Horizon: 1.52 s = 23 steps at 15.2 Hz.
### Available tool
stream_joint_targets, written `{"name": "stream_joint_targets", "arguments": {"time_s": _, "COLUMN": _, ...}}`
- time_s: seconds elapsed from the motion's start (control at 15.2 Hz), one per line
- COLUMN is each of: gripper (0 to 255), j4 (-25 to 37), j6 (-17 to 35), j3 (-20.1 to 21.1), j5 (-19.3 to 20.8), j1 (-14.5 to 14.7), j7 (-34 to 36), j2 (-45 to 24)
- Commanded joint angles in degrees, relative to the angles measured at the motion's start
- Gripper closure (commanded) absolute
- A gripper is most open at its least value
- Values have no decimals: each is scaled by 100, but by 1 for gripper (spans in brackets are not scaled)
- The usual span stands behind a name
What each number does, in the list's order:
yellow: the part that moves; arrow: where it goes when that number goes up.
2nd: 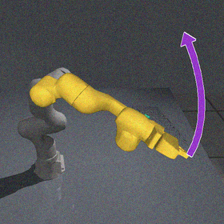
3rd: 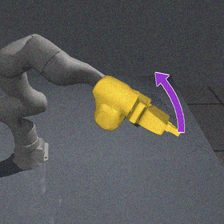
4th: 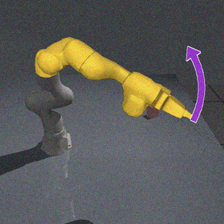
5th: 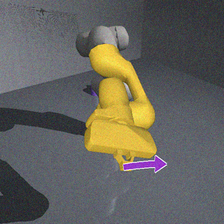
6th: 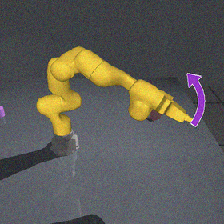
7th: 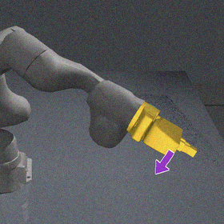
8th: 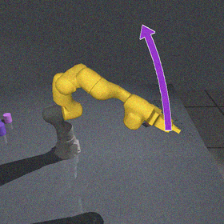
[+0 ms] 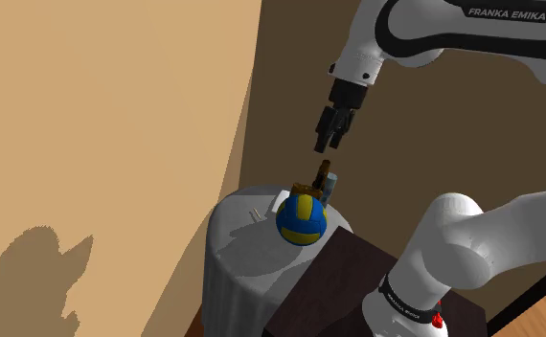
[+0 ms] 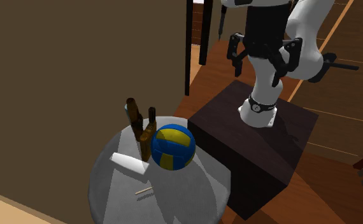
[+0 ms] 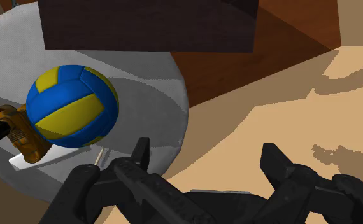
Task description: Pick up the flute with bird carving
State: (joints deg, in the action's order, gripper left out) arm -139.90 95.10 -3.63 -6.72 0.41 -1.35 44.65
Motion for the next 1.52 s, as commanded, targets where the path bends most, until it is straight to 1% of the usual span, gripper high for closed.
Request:
{"name": "stream_joint_targets", "arguments": {"time_s": 0.0, "gripper": 0, "j4": 0, "j6": 0, "j3": 0, "j5": 0, "j1": 0, "j7": 0, "j2": 0}}
{"name": "stream_joint_targets", "arguments": {"time_s": 0.46, "gripper": 0, "j4": -230, "j6": 806, "j3": -576, "j5": 529, "j1": -343, "j7": -641, "j2": -654}}
{"name": "stream_joint_targets", "arguments": {"time_s": 0.86, "gripper": 0, "j4": -182, "j6": 1534, "j3": -1082, "j5": 875, "j1": -596, "j7": -1164, "j2": -1448}}
{"name": "stream_joint_targets", "arguments": {"time_s": 1.19, "gripper": 0, "j4": 34, "j6": 2121, "j3": -1506, "j5": 1033, "j1": -754, "j7": -1604, "j2": -2244}}
{"name": "stream_joint_targets", "arguments": {"time_s": 1.45, "gripper": 0, "j4": 320, "j6": 2551, "j3": -1834, "j5": 1034, "j1": -852, "j7": -1983, "j2": -2953}}
